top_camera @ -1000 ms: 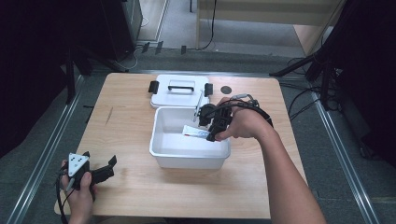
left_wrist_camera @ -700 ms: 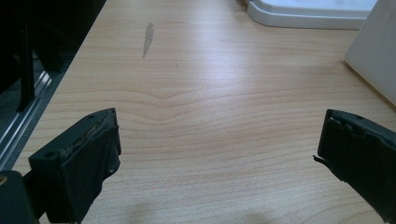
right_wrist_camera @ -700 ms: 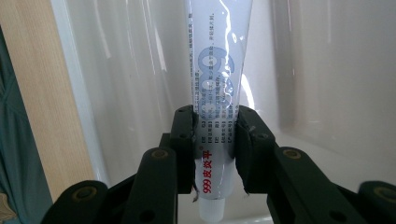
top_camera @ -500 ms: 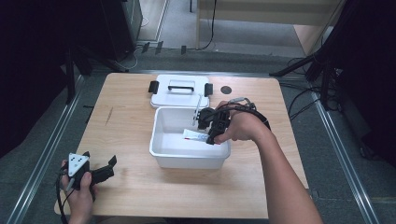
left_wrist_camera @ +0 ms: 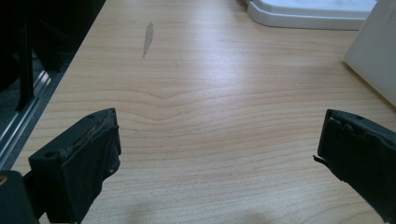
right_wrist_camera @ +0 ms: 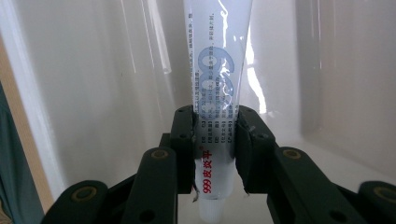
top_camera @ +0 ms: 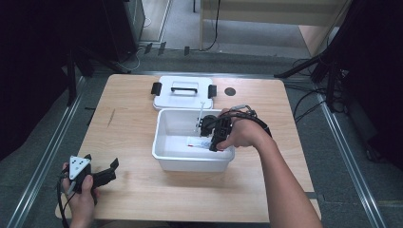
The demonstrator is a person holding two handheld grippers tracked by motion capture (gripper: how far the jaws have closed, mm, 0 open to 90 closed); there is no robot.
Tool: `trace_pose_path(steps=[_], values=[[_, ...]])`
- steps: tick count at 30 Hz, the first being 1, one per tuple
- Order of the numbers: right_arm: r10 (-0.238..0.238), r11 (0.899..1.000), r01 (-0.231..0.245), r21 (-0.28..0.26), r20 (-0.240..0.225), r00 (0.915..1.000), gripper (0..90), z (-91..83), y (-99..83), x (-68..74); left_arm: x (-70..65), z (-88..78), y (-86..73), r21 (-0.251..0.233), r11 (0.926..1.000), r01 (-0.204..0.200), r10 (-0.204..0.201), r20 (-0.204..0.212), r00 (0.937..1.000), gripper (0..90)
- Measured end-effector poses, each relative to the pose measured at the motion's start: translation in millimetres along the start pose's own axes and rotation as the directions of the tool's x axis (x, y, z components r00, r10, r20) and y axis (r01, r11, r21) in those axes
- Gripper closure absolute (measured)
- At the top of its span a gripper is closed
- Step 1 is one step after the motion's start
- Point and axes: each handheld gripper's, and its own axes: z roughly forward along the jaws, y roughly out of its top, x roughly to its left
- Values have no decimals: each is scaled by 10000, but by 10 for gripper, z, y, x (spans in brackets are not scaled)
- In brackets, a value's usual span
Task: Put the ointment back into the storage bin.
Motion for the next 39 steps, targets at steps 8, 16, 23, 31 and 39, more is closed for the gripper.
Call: trace_pose_path(steps=[8, 16, 23, 31, 39], values=[[17, 9998, -14, 174, -141, 9999, 721, 131, 0, 9, -2, -1, 0, 9, 10000, -19, 19, -7, 10000, 2], [41, 9994, -34, 338, -197, 9998, 721, 237, 8, 1, -2, -1, 0, 18, 10000, -39, 39, -15, 10000, 2], [150, 9981, -133, 607, -276, 9995, 720, 293, 25, 8, -2, -1, 0, 12, 10000, -29, 29, -7, 10000, 2], [222, 9959, -191, 889, -346, 9992, 720, 342, 33, 3, -2, -1, 0, 7, 10000, -22, 22, -7, 10000, 2], [269, 9955, -235, 914, -358, 9990, 718, 343, 32, 1, -3, -1, 0, 5, 10000, -30, 30, -14, 10000, 2]])
